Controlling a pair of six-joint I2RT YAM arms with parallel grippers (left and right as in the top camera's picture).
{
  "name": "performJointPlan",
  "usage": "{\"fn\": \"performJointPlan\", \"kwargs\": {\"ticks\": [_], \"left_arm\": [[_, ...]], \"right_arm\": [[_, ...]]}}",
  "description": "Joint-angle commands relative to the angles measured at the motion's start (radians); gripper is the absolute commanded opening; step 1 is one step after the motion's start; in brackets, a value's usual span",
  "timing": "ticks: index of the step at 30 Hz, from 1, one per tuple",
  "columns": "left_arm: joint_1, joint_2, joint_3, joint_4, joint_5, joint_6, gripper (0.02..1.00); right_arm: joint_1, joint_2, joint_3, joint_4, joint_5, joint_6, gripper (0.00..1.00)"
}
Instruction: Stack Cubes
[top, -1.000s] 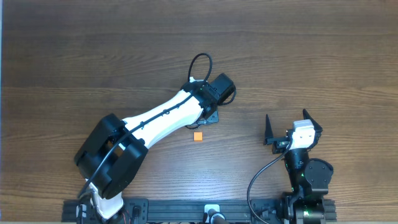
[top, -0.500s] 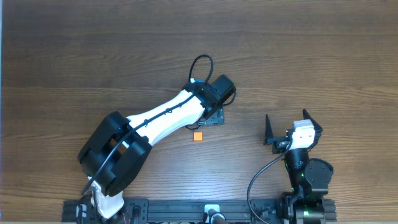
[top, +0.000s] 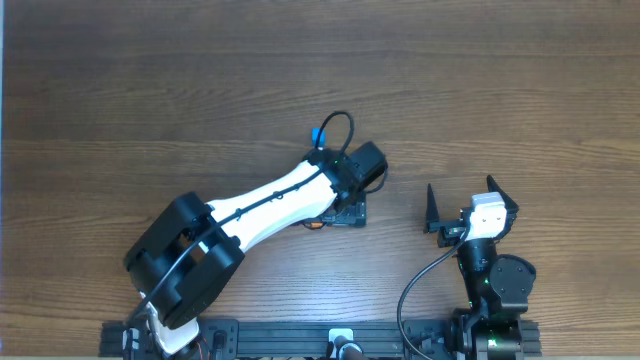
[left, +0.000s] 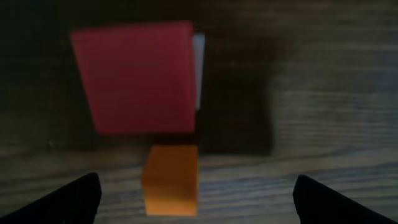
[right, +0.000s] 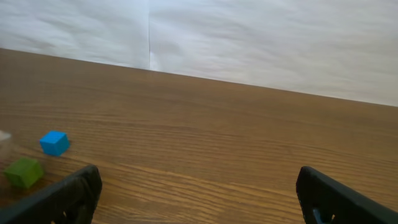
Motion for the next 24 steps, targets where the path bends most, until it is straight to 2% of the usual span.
{"fn": "performJointPlan", "kwargs": {"ticks": [1, 8, 10, 12, 24], "left_arm": [[0.005, -0.023, -0.036, 0.016, 0.032, -0.019, 0.965], [0.008, -0.023, -0.037, 0.011, 0.045, -0.027, 0.838], [0.008, -0.023, -0.038, 0.003, 0.050, -0.038, 0.741], [0.009, -0.023, -0.042, 0.000, 0.055, -0.039, 0.700], [0.039, -0.023, -0.086, 0.024, 0.088, -0.072, 0.601]], "right_arm": [[0.005, -0.005, -0.007, -0.001, 0.003, -0.003, 0.991], [0.005, -0.005, -0.007, -0.001, 0.003, -0.003, 0.991], [0.005, -0.005, -0.007, -0.001, 0.003, -0.003, 0.991], [0.005, -0.005, -0.007, -0.001, 0.003, -0.003, 0.991], [0.005, -0.005, -0.007, -0.001, 0.003, -0.003, 0.991]]}}
